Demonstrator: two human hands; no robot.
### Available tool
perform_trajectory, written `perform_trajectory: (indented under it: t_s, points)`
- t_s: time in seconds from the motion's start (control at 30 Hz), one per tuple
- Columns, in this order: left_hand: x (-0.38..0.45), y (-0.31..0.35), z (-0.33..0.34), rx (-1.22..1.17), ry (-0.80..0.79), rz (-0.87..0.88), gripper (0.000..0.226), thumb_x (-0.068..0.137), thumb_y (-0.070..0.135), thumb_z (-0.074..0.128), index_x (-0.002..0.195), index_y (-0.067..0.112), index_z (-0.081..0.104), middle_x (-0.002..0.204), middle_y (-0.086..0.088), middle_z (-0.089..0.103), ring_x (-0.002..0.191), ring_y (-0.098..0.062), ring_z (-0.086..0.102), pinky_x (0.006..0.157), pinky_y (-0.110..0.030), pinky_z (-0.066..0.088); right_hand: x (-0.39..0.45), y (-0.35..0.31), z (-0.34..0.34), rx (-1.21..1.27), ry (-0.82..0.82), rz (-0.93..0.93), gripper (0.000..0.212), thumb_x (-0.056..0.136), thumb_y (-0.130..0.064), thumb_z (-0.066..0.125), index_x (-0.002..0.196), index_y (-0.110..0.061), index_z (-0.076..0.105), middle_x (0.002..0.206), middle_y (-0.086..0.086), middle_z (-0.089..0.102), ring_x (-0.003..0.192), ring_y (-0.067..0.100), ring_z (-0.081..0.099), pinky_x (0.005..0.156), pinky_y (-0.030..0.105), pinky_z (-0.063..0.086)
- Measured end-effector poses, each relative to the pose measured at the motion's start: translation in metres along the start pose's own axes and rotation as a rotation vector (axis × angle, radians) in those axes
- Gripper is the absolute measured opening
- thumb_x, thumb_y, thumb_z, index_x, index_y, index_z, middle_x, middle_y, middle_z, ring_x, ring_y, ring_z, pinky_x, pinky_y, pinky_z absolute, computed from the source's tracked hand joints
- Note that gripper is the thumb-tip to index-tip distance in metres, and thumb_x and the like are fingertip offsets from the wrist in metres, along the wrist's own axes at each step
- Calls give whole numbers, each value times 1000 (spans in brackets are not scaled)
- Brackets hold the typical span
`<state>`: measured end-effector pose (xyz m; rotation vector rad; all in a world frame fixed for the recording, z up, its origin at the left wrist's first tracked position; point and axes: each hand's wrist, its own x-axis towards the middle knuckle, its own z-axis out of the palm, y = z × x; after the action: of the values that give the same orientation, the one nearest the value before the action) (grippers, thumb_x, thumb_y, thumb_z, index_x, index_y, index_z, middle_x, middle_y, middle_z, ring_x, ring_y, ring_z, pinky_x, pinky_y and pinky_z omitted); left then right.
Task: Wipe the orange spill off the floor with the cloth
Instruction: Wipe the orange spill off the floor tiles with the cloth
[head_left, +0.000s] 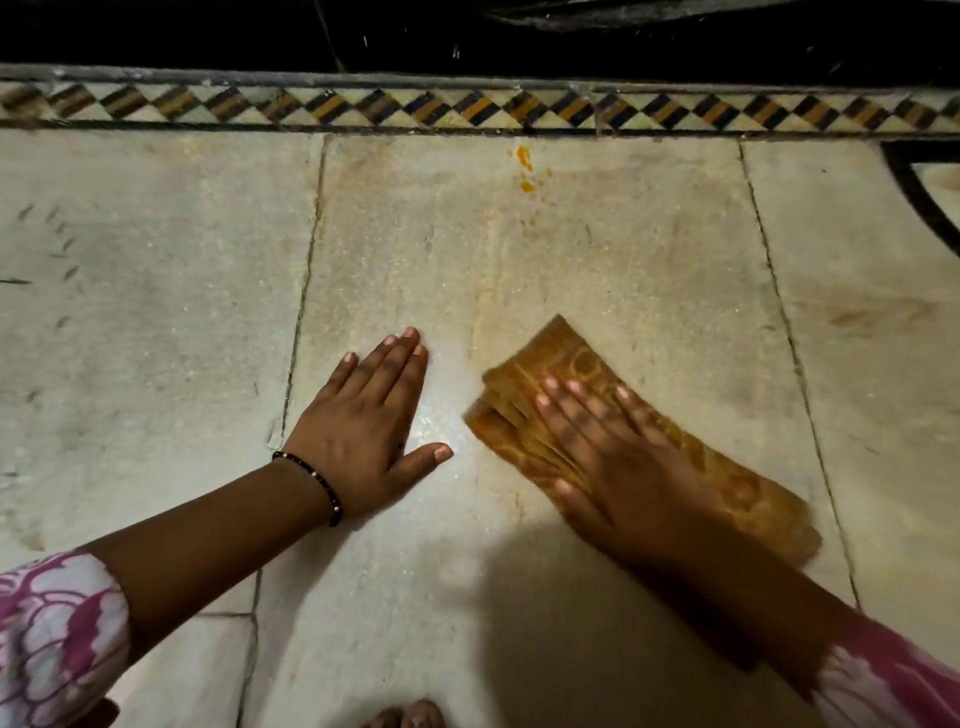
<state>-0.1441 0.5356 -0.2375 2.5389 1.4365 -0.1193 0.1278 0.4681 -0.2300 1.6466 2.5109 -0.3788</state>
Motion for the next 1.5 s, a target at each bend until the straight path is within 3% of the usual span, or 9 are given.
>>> perform_trajectory:
  t_s: [0.1, 0.37, 0.5, 0.67, 1.03, 1.17, 1.33, 1.4, 1.5]
  points:
    - [1, -2, -5, -13, 6, 33, 91, 84, 74, 18, 151, 13, 11, 158, -7, 4, 145, -21, 10, 116, -45, 12, -26, 42, -6, 37, -59, 126, 65, 93, -59, 11, 149, -32, -8, 157, -9, -9, 143, 5, -9, 116, 32, -9]
    - [62, -19, -15, -6, 20, -50, 98, 78, 80, 10, 149, 15, -11, 157, -3, -16, 145, -17, -11, 116, -42, -9, 117, 87, -40, 91, 128, 576, 64, 97, -49, 13, 150, -19, -7, 159, 2, -9, 145, 18, -9, 117, 42, -5]
    - [74, -35, -8, 45, 50, -41, 97, 79, 81, 7, 151, 16, -4, 159, -3, -7, 146, -17, -3, 118, -45, -2, 171, 49, -45, 84, 81, 348, 63, 98, -49, 13, 150, -20, -6, 159, 1, -8, 145, 17, -8, 117, 41, -6]
    - [72, -36, -7, 9, 76, -17, 96, 82, 78, 15, 151, 12, 5, 159, -5, 0, 145, -17, 2, 117, -47, 4, 120, 59, -37, 25, 77, 43, 63, 93, -51, 8, 150, -29, -2, 157, -10, -4, 143, 7, -5, 117, 36, -4]
    - [73, -36, -8, -10, 76, -22, 97, 82, 79, 18, 151, 10, 7, 159, -6, 1, 146, -18, 2, 117, -49, 9, 257, 122, -74, 52, 117, 533, 61, 98, -49, 14, 150, -22, -4, 159, -3, -9, 145, 16, -7, 117, 43, -5]
    - [73, -34, -10, -3, 70, -29, 100, 82, 80, 19, 151, 9, 8, 159, -7, 0, 146, -17, 0, 116, -48, 8, 278, 65, -73, 50, 87, 300, 61, 97, -50, 10, 150, -23, -2, 159, -1, -7, 145, 18, -7, 116, 43, -6]
    - [73, -36, -11, -13, 80, -27, 102, 80, 81, 22, 150, 8, 10, 158, -9, 3, 145, -18, 5, 116, -45, 5, 190, 33, -55, 21, 47, -75, 59, 94, -51, 9, 149, -32, -2, 158, -11, -5, 144, 8, -8, 116, 37, -7]
    - [72, -36, -10, -33, 87, -32, 104, 80, 82, 23, 150, 7, 10, 158, -9, 3, 145, -19, 5, 116, -43, 5, 153, 59, -51, 52, 42, -51, 61, 92, -53, 9, 149, -35, -1, 156, -14, -3, 144, 7, -6, 116, 35, -5]
    - [72, -36, -9, -68, 100, -49, 107, 78, 84, 23, 151, 8, 5, 159, -8, 0, 146, -18, 1, 117, -41, 3, 141, 108, -52, 38, 108, 272, 63, 89, -59, 8, 148, -38, -3, 156, -10, -8, 144, 12, -7, 116, 37, -3]
